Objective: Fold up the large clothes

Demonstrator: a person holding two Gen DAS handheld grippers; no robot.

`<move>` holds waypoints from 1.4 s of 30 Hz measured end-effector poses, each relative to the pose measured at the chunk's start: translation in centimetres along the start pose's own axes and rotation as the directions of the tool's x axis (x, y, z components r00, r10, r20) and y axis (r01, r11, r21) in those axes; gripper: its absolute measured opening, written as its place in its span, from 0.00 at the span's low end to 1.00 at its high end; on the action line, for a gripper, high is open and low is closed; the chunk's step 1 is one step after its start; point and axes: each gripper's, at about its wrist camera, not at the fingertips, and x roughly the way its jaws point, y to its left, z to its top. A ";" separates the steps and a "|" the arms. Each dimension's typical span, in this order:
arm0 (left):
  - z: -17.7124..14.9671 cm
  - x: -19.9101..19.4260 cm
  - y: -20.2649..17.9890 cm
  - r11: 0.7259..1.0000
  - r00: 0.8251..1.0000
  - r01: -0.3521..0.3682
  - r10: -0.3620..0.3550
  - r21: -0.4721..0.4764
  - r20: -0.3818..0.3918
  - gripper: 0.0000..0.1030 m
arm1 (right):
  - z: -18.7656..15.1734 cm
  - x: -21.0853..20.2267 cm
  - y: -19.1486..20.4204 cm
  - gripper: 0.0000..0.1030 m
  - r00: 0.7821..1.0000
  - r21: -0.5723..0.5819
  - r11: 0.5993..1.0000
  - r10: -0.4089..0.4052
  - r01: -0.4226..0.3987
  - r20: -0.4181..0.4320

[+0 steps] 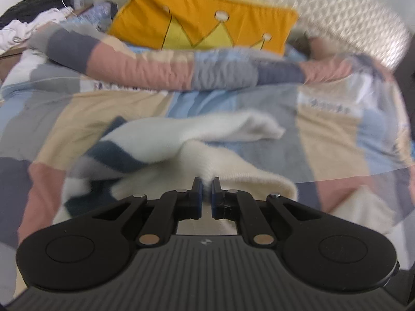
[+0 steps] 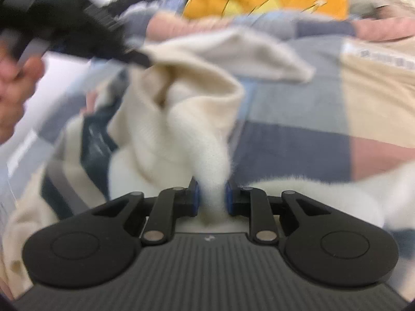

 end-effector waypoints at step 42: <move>-45.4 -20.5 0.6 0.933 0.931 0.348 -0.333 -0.089 0.147 0.07 | -30.3 -19.3 8.5 0.70 0.945 0.323 0.942 -0.184 0.092 0.269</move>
